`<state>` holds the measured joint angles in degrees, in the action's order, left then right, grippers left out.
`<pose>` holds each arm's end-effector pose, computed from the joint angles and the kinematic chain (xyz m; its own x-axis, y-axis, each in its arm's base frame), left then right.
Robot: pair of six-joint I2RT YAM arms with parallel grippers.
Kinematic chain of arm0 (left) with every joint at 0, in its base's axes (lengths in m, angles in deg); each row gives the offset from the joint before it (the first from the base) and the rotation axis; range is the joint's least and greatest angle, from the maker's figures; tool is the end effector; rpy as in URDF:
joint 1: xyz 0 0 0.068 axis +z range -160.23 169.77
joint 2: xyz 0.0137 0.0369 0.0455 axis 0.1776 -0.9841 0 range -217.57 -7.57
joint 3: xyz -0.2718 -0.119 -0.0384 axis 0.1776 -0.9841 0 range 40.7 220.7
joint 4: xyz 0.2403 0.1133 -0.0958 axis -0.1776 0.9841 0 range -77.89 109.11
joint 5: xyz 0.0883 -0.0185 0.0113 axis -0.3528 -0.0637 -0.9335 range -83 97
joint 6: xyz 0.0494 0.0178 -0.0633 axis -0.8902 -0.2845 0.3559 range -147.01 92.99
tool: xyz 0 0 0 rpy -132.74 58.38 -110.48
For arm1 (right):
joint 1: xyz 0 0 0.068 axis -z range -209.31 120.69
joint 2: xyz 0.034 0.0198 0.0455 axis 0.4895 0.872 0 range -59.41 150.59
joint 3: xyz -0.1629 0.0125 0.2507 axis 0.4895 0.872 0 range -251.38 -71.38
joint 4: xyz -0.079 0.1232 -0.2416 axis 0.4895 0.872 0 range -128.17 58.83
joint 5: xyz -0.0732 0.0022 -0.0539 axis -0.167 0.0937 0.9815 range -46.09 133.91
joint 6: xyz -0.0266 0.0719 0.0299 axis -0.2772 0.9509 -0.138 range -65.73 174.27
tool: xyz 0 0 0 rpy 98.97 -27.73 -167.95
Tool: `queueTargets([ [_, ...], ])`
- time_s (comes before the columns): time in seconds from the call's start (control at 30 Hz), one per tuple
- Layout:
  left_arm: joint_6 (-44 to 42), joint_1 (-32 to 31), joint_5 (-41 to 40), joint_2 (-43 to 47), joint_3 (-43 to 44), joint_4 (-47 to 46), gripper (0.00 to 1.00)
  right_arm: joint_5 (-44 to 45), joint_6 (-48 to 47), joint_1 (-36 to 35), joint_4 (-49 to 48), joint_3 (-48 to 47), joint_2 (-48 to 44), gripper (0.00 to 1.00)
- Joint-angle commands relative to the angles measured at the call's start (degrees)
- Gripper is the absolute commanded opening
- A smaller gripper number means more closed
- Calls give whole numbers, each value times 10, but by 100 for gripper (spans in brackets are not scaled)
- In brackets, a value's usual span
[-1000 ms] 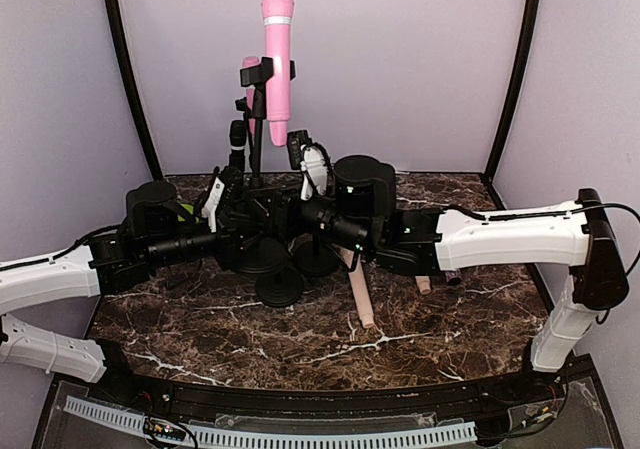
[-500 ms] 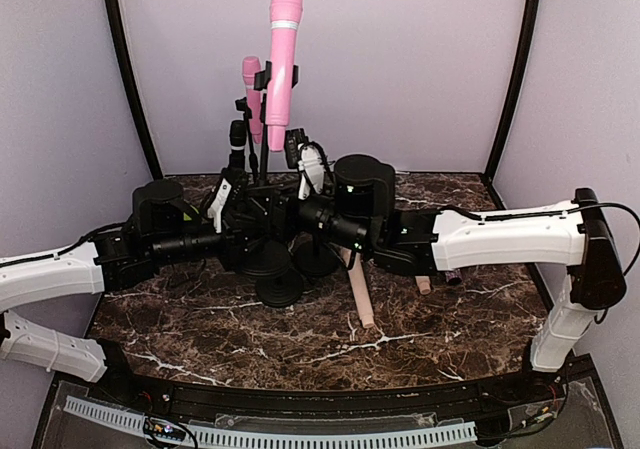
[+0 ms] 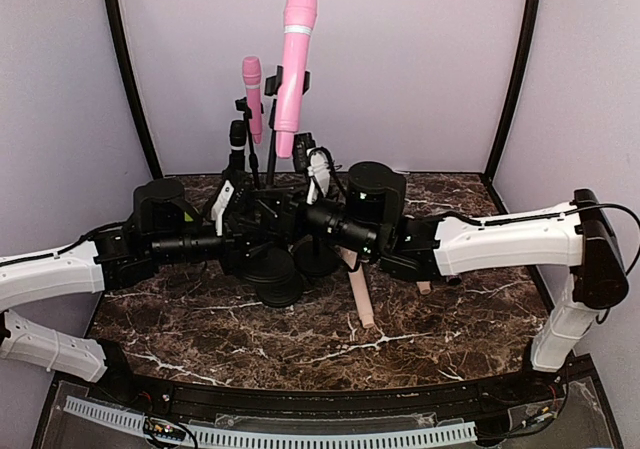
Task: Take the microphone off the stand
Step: Unscrew the knob on the stand of the microphone stand.
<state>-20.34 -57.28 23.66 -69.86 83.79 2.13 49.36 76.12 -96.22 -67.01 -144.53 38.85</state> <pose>0.1877 -0.2317 0.3172 -0.2121 0.0646 -0.9751 0.8754 0.4561 -0.1602 0.1923 0.4337 0.3520 -0.3032 0.2333 -0.9239 -0.8249 0.4210 0.3771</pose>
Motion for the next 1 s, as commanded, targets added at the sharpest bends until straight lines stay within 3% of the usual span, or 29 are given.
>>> queueTargets([
  [0.0, -6, 1, 47, 22, 11, -88, 0, -58, 12, 18, -57, 38, -44, 20],
  [0.4, 5, 1, 234, 6, 12, -147, 0, -324, -2, 66, -61, 77, -116, 21],
  [0.47, 7, 0, 245, 5, 11, -153, 0, -319, -4, 70, -56, 85, -129, 28],
  [0.53, 6, 0, 235, 8, 8, -154, 0, -292, -5, 75, -50, 102, -146, 43],
  [0.63, 3, 0, 181, 20, -2, -151, 0, -247, -5, 85, -48, 140, -180, 66],
  [0.73, -10, 1, 119, 31, -6, -136, 0, -206, 3, 97, -58, 175, -221, 81],
  [0.83, -21, 0, 39, 35, -8, -110, 0, -148, 9, 104, -41, 186, -247, 92],
  [0.97, -24, -1, 0, 24, -3, -90, 0, -122, -3, 105, -18, 175, -255, 96],
])
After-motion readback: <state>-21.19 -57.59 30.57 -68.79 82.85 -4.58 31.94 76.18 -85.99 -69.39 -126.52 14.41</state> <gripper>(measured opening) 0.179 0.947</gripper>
